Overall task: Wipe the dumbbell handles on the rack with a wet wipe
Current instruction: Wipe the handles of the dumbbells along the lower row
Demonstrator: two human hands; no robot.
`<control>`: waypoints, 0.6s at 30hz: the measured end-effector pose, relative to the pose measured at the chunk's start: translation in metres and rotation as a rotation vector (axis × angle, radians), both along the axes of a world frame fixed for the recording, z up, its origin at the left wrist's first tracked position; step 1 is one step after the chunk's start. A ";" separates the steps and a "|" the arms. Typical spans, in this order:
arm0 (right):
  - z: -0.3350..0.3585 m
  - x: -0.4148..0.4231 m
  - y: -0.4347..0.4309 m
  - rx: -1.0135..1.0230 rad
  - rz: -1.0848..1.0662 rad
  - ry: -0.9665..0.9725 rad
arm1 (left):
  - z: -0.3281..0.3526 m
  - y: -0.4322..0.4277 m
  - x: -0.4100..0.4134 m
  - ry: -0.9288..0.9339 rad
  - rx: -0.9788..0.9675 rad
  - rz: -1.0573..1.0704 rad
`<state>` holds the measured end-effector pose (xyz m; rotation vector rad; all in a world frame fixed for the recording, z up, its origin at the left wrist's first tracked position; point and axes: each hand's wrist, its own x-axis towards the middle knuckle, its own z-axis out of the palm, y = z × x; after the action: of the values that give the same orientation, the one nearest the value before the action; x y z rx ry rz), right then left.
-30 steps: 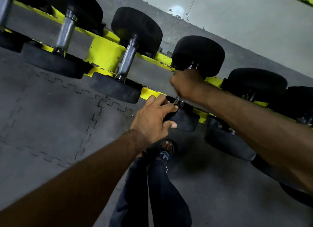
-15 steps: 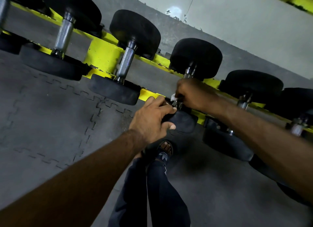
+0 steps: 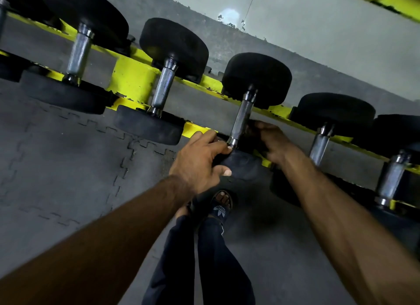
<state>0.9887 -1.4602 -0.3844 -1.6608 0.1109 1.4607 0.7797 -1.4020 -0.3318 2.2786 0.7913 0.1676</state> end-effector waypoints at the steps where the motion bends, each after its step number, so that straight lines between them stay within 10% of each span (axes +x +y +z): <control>1: 0.001 0.002 -0.007 -0.016 0.152 0.017 | 0.000 0.000 0.000 -0.007 0.005 -0.001; 13: 0.004 0.006 0.002 -0.101 0.509 -0.164 | -0.001 0.000 0.000 0.028 0.029 -0.015; 18: 0.013 0.007 -0.001 -0.057 0.092 -0.352 | 0.000 -0.001 -0.001 0.037 0.034 -0.012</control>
<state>0.9956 -1.4607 -0.3715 -1.9654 -0.1220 1.2185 0.7788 -1.4027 -0.3315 2.3237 0.7990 0.1346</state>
